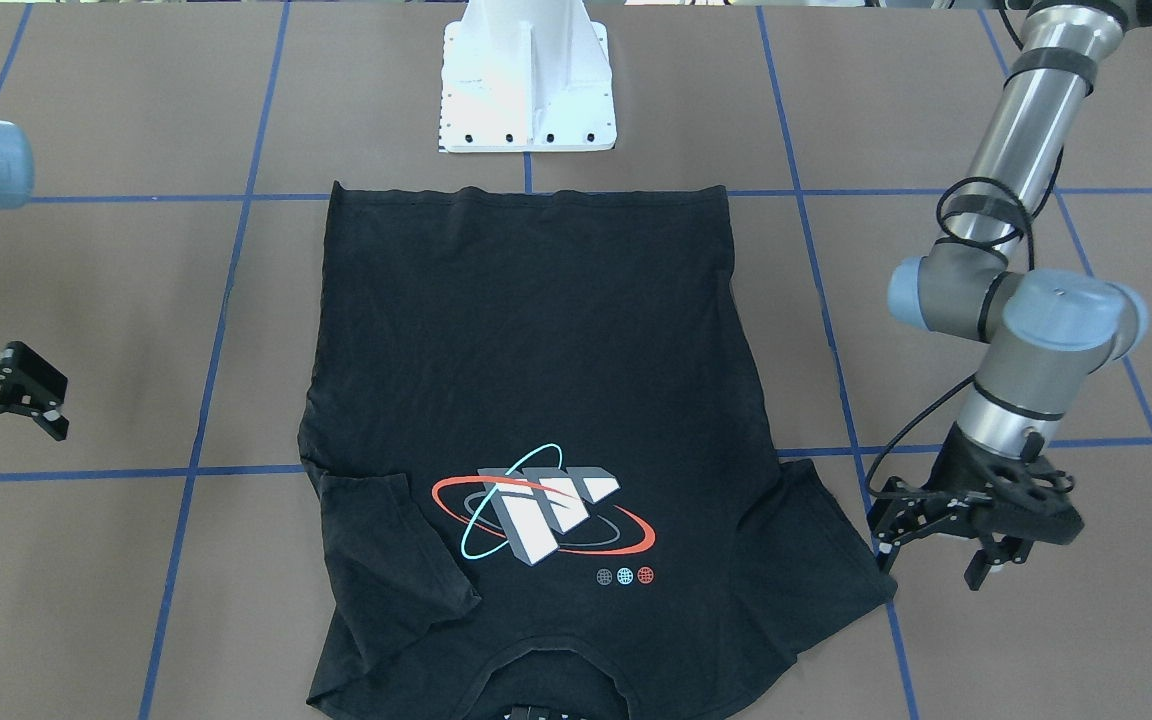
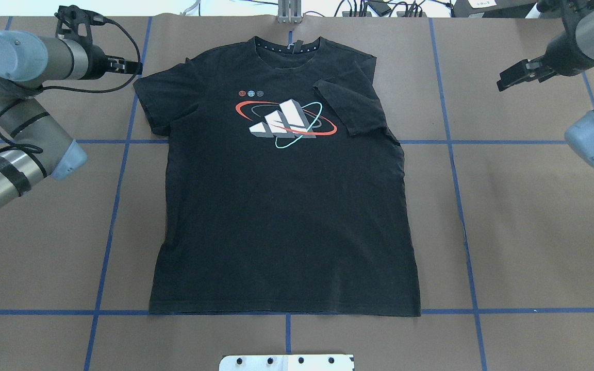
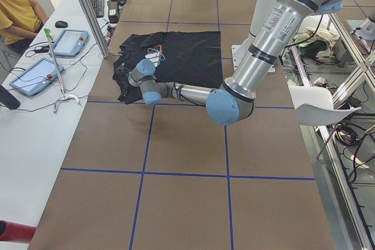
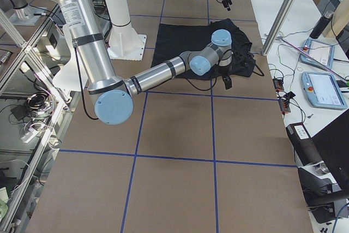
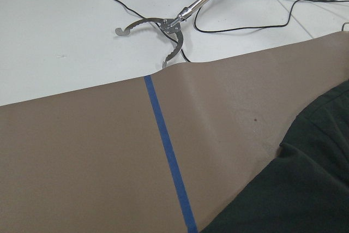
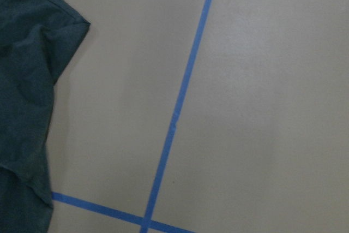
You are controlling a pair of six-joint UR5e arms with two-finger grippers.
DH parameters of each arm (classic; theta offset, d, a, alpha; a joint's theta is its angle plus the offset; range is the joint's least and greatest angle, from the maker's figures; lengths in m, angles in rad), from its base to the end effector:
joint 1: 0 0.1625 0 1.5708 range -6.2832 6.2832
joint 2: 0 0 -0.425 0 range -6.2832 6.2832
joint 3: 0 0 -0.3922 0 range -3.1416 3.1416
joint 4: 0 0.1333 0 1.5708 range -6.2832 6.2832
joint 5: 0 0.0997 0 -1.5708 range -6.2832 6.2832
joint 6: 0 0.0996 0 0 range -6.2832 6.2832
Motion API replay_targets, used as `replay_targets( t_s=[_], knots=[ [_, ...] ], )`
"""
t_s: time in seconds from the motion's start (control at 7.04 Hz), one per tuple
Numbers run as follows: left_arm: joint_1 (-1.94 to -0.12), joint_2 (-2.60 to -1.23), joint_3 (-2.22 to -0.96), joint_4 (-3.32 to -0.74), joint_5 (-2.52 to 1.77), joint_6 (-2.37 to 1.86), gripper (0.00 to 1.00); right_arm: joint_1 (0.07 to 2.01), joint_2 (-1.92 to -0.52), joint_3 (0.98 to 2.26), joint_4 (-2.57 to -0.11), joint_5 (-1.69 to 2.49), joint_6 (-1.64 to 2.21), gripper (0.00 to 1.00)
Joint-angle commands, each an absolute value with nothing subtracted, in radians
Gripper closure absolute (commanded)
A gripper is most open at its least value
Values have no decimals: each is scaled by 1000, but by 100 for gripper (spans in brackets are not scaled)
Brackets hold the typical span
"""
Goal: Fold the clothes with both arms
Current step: 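Withdraw the right gripper while moving the left gripper to the other sleeve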
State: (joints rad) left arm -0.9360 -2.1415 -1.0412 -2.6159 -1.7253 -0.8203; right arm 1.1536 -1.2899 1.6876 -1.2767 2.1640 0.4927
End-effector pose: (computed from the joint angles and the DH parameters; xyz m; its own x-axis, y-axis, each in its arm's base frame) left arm 0.3527 -0.6779 0.4617 0.6896 0.2001 -0.6960 0.3344 0.7645 0.5511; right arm -0.1757 -0.5881 0.4189 0.6882 -0.2502 0.6810 -0.0153 0.9334 0.3584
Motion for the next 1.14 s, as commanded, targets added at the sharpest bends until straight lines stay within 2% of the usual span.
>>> replay_targets(
  t_s=[0.0,0.43,0.99],
  knots=[
    [-902,-2184,-941,-2644,-1669,-906,8,1166,-1310,1697,-1276,2168,471,0],
    [-897,-2204,-871,-2703,-1669,-928,28,1166,-1304,1695,-1278,2166,471,0],
    [-874,-2210,-868,-2715,-1669,-928,45,1164,-1299,1690,-1278,2164,477,0]
  ],
)
